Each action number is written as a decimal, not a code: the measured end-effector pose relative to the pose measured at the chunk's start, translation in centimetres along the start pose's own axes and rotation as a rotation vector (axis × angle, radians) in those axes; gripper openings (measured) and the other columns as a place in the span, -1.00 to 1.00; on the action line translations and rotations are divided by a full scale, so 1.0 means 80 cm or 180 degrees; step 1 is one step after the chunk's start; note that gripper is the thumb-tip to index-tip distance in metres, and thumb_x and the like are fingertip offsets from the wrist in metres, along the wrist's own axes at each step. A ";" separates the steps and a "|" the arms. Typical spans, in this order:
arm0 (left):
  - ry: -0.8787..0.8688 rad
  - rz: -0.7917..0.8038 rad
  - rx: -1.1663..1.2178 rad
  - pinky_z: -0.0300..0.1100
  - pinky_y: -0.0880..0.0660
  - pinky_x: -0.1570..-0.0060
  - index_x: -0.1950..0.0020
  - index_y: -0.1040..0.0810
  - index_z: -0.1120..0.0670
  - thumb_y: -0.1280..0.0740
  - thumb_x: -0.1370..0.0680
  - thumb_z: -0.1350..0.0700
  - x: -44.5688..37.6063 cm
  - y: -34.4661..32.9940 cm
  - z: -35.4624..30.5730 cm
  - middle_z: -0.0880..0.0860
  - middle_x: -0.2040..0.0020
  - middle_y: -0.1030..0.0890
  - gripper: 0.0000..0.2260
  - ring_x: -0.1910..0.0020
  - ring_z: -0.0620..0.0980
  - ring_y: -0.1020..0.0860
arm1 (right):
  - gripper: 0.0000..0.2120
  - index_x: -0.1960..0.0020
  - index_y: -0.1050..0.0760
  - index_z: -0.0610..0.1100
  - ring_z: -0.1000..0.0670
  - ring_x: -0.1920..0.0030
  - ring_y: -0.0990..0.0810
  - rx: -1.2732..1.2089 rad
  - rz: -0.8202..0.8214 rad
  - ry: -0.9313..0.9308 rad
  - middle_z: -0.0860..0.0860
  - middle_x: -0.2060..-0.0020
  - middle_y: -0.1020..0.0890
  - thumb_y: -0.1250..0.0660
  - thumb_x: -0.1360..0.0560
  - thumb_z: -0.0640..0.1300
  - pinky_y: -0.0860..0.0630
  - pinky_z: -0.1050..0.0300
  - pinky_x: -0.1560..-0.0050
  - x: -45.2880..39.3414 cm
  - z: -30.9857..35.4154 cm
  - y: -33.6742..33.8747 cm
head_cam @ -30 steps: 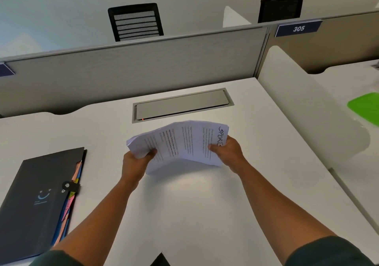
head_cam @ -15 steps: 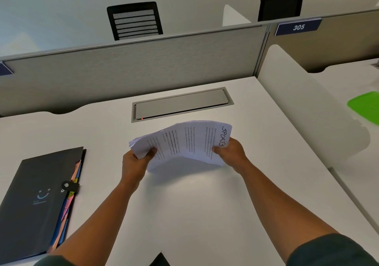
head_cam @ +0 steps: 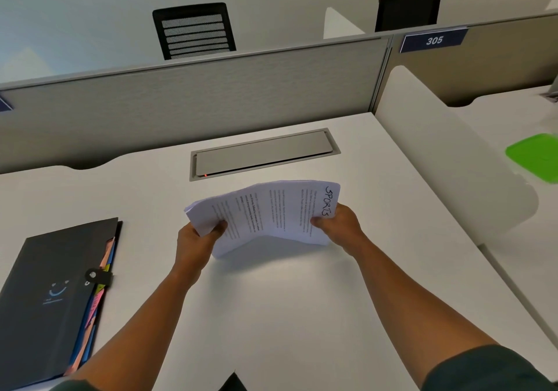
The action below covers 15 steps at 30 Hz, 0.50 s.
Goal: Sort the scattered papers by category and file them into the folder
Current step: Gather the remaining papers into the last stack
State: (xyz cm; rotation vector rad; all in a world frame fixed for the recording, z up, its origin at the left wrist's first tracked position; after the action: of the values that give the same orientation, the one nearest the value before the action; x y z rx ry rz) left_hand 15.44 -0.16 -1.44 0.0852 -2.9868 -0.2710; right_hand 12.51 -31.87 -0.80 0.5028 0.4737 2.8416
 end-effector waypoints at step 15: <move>0.0196 0.0314 -0.0100 -0.14 -0.64 0.17 -0.11 -0.58 -0.13 -0.47 -0.52 0.08 0.019 0.006 0.019 -0.03 -0.03 -0.69 -0.79 -0.01 0.06 -0.66 | -0.71 -0.11 -0.54 -0.04 -0.05 -0.03 -0.58 0.0366 0.0271 -0.0222 -0.07 -0.10 -0.63 -0.42 -0.44 -0.28 -0.53 0.17 0.09 0.009 -0.023 -0.002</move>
State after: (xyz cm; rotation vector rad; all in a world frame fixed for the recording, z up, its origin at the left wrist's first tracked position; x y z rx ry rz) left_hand 13.74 0.46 -2.60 -0.0559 -2.9135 -0.2982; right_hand 11.20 -32.02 -2.26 0.6562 0.6195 2.8776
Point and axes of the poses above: each hand's wrist, its own x-axis away from the middle knuckle, its own y-axis out of the back of the hand, z = x × y, the point moved 3 cm from there along -x, towards the middle knuckle
